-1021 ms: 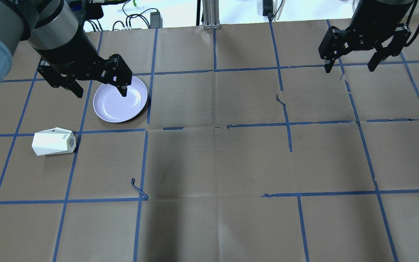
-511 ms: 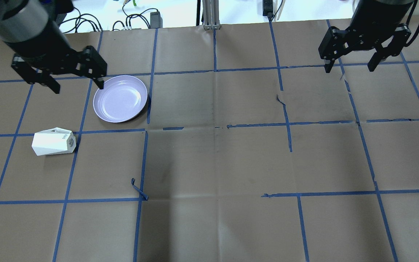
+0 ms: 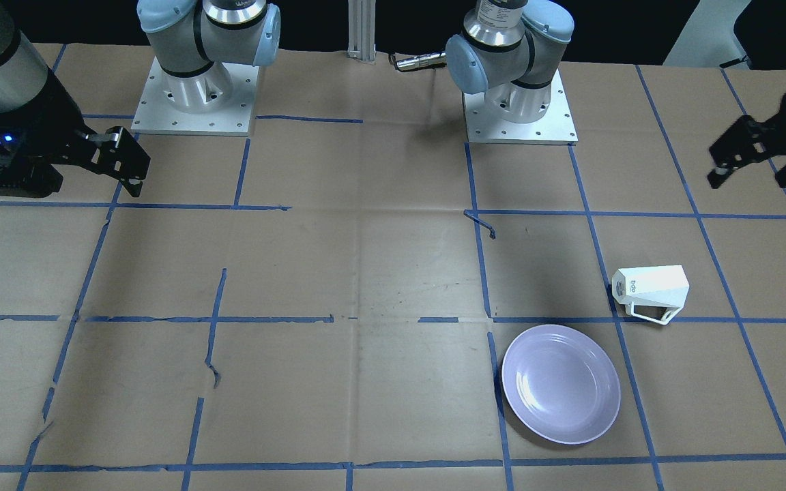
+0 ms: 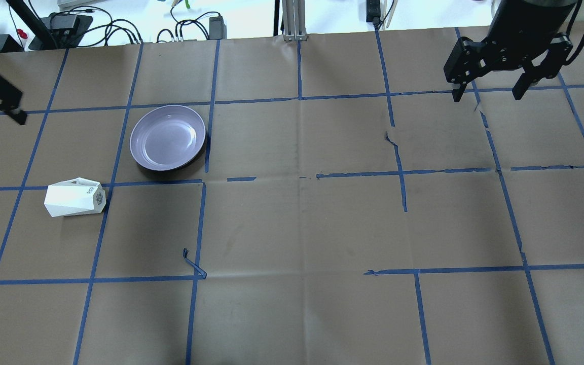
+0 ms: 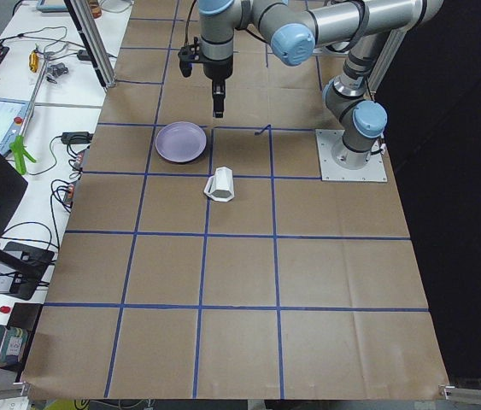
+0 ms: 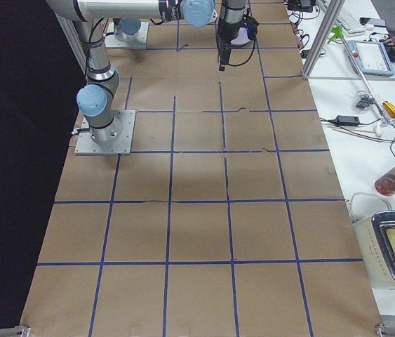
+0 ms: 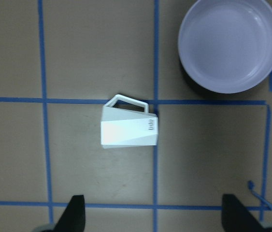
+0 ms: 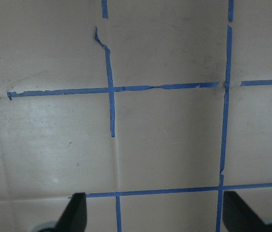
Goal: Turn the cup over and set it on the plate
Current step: 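Move the left gripper away from the lavender plate toward the white cup, then lower the left gripper and grasp the white hexagonal cup lying sideways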
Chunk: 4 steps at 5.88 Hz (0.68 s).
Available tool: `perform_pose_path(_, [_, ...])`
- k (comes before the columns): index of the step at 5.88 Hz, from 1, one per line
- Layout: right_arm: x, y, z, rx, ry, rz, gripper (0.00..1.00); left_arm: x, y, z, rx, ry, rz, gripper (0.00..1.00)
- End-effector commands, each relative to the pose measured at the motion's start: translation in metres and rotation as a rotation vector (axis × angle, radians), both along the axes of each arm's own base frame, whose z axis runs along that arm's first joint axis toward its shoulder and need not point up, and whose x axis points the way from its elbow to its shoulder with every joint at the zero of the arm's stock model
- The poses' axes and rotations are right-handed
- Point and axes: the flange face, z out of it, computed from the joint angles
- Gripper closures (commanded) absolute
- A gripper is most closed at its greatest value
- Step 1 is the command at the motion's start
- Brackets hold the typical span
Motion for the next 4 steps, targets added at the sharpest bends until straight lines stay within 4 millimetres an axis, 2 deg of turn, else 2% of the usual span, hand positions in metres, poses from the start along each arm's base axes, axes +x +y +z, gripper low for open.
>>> perform_pose_path(1, [0.000,0.000,0.000,0.000,0.000,0.000,0.00,0.111,0.014,-0.026,0.000,-0.005,-0.100,0.00])
perform_pose_path(2, [0.000,0.000,0.000,0.000,0.000,0.000,0.00,0.113,0.013,-0.031,0.004,0.004,-0.104,0.00])
perform_pose_path(3, [0.000,0.000,0.000,0.000,0.000,0.000,0.00,0.114,0.004,-0.045,-0.039,0.096,-0.140,0.01])
perform_pose_path(4, [0.000,0.000,0.000,0.000,0.000,0.000,0.00,0.141,-0.002,-0.083,-0.028,0.183,-0.132,0.01])
